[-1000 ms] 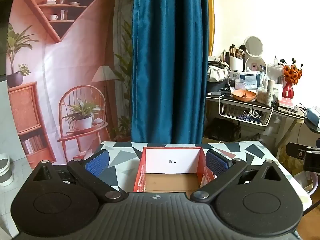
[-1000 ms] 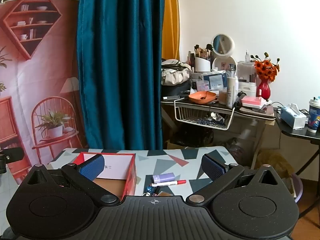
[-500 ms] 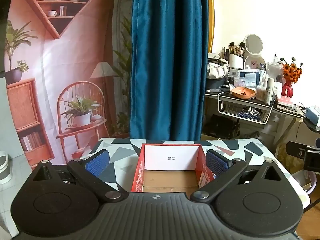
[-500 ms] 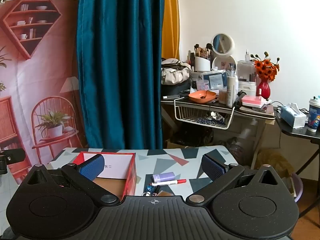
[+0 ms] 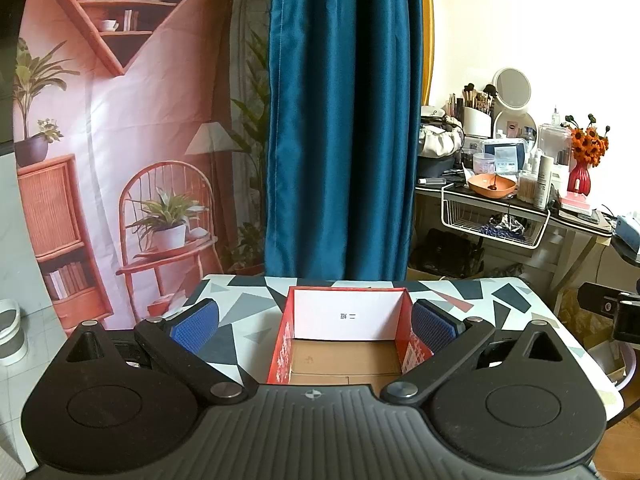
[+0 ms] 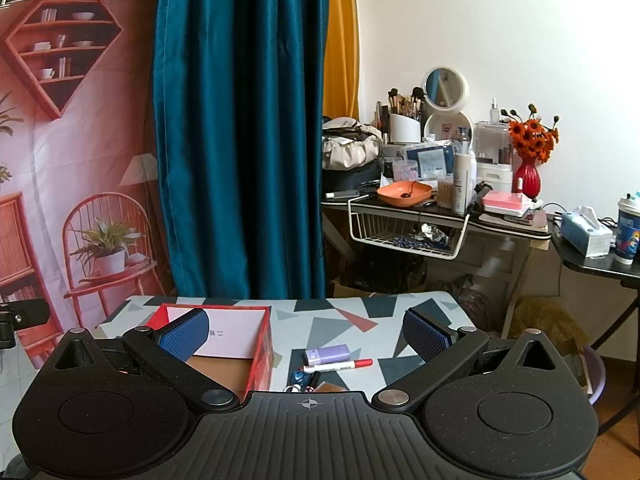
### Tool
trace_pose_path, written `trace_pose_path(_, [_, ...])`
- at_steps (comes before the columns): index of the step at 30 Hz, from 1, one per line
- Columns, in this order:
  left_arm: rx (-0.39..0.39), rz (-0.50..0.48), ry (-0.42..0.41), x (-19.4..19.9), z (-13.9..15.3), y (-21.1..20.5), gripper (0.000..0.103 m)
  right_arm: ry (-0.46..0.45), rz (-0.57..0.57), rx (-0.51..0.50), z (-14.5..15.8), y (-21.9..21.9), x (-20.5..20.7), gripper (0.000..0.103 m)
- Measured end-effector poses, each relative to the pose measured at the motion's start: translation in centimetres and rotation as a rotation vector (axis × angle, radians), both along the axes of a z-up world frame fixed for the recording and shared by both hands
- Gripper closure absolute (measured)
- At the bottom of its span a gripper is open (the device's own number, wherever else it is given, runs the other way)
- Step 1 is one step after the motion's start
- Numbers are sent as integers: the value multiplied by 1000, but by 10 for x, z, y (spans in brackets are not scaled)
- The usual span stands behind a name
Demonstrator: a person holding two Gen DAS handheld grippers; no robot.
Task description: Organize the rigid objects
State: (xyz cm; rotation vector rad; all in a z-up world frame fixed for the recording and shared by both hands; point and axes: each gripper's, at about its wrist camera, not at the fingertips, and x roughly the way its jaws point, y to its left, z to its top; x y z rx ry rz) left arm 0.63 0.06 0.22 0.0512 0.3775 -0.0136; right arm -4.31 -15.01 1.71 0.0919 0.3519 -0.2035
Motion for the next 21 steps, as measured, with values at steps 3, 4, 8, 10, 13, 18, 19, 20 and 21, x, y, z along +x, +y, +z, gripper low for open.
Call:
trace_pose_path(3, [-1,0,-4,-1,-1,1,0,-2,1,-5,-1,2,-1,0])
trace_pose_path(4, [0,0,-4,-1,-1,1,0,-2,2,-3,-1,2,-1,0])
trace_pose_path(8, [-2,1,-5,-1,-1,1,0,-2,0,-3,0,2,-1,0])
trace_pose_path(10, [-1,1,-4,-2,-1,1,0,-3,2,-3,3,2,-1,0])
trace_pose_path(13, [-1,1,-5,-1,-1,1,0,-5,2,-11,3,4,-2,0])
trace_pose_path(18, [-3,2,-4,-1,-1,1,0,-6,2,-11,3,6,-2,0])
trace_pose_path(19, [-3,2,-3,-1,-1,1,0,-6,3,-11,3,5,-1,0])
trace_pose_path(20, [-4,2,-1,-1,-2,1,0,-5,2,-11,3,5,-1,0])
trace_pose_path(21, [-3,2,0,-1,-2,1,0,-4,3,-11,3,5,-1,0])
